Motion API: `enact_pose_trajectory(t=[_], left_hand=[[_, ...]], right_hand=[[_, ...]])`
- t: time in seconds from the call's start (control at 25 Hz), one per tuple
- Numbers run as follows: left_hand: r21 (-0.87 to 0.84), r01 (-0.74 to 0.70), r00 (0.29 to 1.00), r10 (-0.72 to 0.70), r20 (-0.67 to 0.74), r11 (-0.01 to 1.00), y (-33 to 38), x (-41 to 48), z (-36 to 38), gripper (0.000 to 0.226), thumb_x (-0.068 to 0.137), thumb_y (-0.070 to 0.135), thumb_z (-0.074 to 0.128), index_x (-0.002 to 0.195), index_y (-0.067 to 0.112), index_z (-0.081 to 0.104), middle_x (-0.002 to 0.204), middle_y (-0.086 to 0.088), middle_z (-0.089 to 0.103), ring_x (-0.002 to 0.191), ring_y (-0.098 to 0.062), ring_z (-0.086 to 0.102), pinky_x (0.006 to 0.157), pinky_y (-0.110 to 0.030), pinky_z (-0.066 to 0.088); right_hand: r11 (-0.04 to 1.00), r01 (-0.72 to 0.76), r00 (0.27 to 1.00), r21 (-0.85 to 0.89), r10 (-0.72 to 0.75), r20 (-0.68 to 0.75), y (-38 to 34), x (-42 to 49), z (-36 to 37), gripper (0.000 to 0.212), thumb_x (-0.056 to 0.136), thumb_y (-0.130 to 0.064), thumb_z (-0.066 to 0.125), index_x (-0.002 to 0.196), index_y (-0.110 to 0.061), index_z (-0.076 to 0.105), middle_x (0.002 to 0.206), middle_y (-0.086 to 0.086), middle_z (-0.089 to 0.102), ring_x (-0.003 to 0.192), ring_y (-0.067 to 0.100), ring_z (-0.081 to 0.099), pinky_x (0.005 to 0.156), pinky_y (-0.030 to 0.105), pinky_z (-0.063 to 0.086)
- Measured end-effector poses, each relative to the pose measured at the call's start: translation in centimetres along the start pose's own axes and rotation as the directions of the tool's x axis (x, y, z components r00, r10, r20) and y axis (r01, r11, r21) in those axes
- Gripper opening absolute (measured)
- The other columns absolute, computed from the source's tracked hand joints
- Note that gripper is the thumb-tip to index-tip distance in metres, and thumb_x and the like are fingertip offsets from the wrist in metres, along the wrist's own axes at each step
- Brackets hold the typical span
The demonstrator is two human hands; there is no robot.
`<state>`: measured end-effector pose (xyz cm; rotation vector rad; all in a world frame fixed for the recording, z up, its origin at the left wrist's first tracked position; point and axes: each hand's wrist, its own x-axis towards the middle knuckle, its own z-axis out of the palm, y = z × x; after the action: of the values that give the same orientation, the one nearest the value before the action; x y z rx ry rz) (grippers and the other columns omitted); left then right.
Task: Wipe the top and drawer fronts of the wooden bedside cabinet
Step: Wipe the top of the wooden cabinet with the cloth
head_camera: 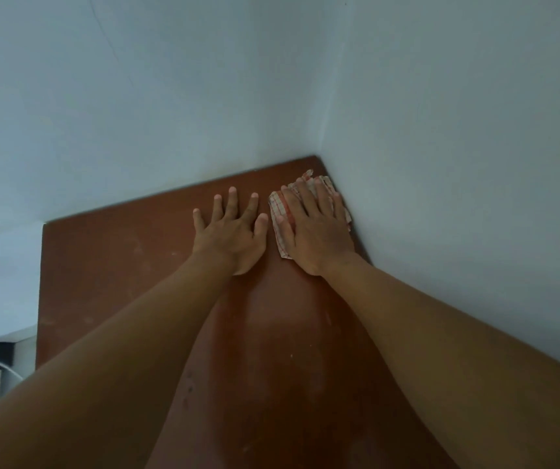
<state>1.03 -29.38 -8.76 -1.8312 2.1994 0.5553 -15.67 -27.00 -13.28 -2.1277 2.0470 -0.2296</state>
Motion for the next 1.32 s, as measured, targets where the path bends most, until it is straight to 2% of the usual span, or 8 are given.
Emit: enact_pose_trajectory(t=[0.16,0.32,0.56,0.76,0.92,1.12,1.24,1.32], left_hand=[[-0.019,0.048,0.998,-0.047,0.046,0.999,1.4,-1.8,0.1,0.066,0.101,0.060,0.005,0.162,0.036,0.000,0.171,-0.003,-0.010,0.157,-0.030,-0.008,0.120,-0.063,-0.006],[-0.032,0.004,1.000,-0.004,0.006,0.999,2.7,-7.7,3.2,0.065,0.102,0.056,0.006,0.162,0.032,0.001,0.171,-0.002,-0.009,0.156,-0.029,-0.010,0.121,-0.062,-0.005],[-0.118,-0.051,0.999,0.050,-0.012,0.992,4.8,-15.7,7.0,0.064,0.103,0.054,0.008,0.163,0.029,0.004,0.171,-0.001,-0.007,0.156,-0.027,-0.014,0.123,-0.059,-0.007],[-0.171,-0.071,0.997,0.065,-0.043,0.983,5.5,-21.2,9.9,0.066,0.103,0.058,0.009,0.163,0.031,0.007,0.171,0.001,-0.002,0.156,-0.024,-0.012,0.123,-0.056,-0.009],[-0.219,-0.098,0.995,0.090,-0.049,0.971,5.9,-24.6,11.3,0.067,0.102,0.060,0.008,0.163,0.031,0.008,0.171,0.001,0.001,0.157,-0.023,-0.011,0.123,-0.054,-0.009],[-0.222,-0.108,0.993,0.097,-0.060,0.969,6.5,-27.7,12.2,0.070,0.101,0.063,0.006,0.163,0.031,0.010,0.171,0.000,0.003,0.157,-0.023,-0.010,0.123,-0.054,-0.008],[-0.216,-0.119,0.992,0.107,-0.065,0.969,7.1,-29.3,12.8,0.082,0.092,0.072,-0.002,0.162,0.031,0.009,0.171,0.000,0.003,0.157,-0.023,-0.011,0.123,-0.053,-0.008],[-0.211,-0.127,0.991,0.115,-0.069,0.969,7.4,-30.2,13.1,0.089,0.086,0.073,-0.007,0.162,0.031,0.010,0.171,0.000,0.003,0.157,-0.023,-0.010,0.123,-0.053,-0.007]], right_hand=[[1.000,-0.021,1.000,0.007,0.021,0.021,-0.1,-4.3,-0.3,0.075,0.096,-0.057,0.007,0.164,-0.027,0.021,0.173,0.002,0.014,0.161,0.028,0.002,0.128,0.051,-0.001],[0.999,-0.031,0.998,0.008,0.030,0.062,0.7,-9.3,-0.4,0.067,0.103,-0.056,0.017,0.164,-0.029,0.015,0.174,0.000,0.008,0.161,0.026,-0.003,0.128,0.050,-0.003],[0.999,-0.045,0.995,-0.002,0.045,0.090,1.6,-18.7,-0.7,0.074,0.099,-0.065,0.013,0.165,-0.031,0.013,0.174,0.000,0.007,0.161,0.026,-0.003,0.128,0.052,-0.001],[0.998,-0.064,0.997,-0.009,0.063,-0.043,2.2,-26.8,-0.3,0.064,0.102,-0.057,0.033,0.160,-0.030,0.034,0.169,0.001,0.030,0.157,0.032,0.021,0.125,0.057,0.019],[0.998,-0.058,0.996,-0.005,0.058,-0.067,2.8,-32.2,-0.1,0.056,0.105,-0.049,0.032,0.156,-0.031,0.042,0.165,-0.003,0.039,0.155,0.033,0.029,0.122,0.057,0.028],[0.999,-0.047,0.989,-0.020,0.043,-0.141,3.3,-37.8,0.6,0.049,0.102,-0.030,0.041,0.148,-0.022,0.055,0.154,0.000,0.054,0.147,0.035,0.044,0.116,0.056,0.039],[0.999,0.009,0.996,-0.053,-0.013,-0.084,4.3,-40.6,1.0,0.049,0.104,-0.020,0.036,0.149,-0.017,0.054,0.154,0.005,0.054,0.150,0.038,0.038,0.119,0.051,0.040],[0.998,0.021,0.999,-0.054,-0.019,0.041,4.8,-42.1,0.9,0.054,0.110,-0.023,0.015,0.157,-0.018,0.042,0.160,0.008,0.045,0.155,0.036,0.029,0.123,0.045,0.036]])
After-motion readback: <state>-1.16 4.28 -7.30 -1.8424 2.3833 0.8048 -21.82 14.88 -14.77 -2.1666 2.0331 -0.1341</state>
